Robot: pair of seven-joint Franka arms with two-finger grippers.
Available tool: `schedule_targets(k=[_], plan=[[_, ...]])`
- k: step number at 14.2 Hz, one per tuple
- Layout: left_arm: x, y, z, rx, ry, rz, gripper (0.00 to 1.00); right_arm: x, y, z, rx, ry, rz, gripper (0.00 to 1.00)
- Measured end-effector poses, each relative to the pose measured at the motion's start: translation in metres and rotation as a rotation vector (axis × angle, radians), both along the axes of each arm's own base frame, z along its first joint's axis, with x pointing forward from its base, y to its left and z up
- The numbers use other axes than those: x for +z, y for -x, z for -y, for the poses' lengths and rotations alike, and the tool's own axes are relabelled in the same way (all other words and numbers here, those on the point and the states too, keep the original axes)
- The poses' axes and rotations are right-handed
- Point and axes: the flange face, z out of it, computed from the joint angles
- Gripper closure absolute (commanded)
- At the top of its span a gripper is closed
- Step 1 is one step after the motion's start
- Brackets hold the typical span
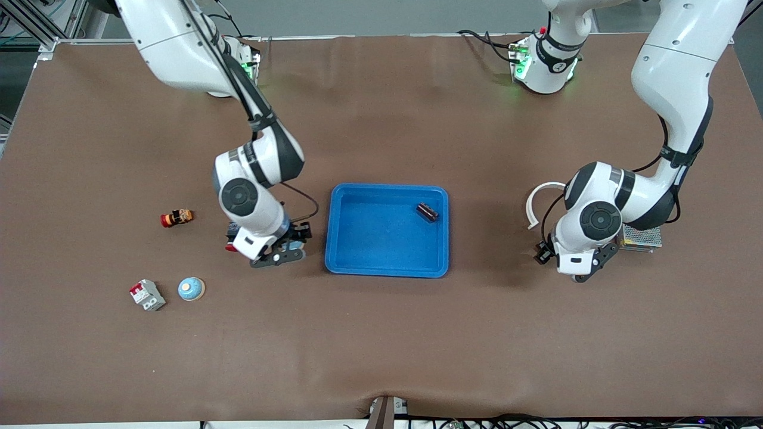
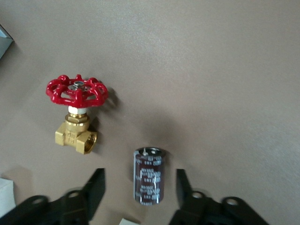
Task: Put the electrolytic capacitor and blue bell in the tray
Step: 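Carry the bell to the tray while the left gripper grasps another capacitor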
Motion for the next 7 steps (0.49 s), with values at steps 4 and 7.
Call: schedule_targets(k=[4, 7], plan=[[-0.011, 0.003, -0.001, 0.001, 0.013, -0.002, 0.41, 0.001, 0.041, -0.068, -0.084, 0.004, -0.002, 0.48], [-0.018, 0.003, 0.0, 0.0, 0.022, -0.001, 0.95, 0.001, 0.064, -0.099, -0.118, 0.006, -0.003, 0.48]])
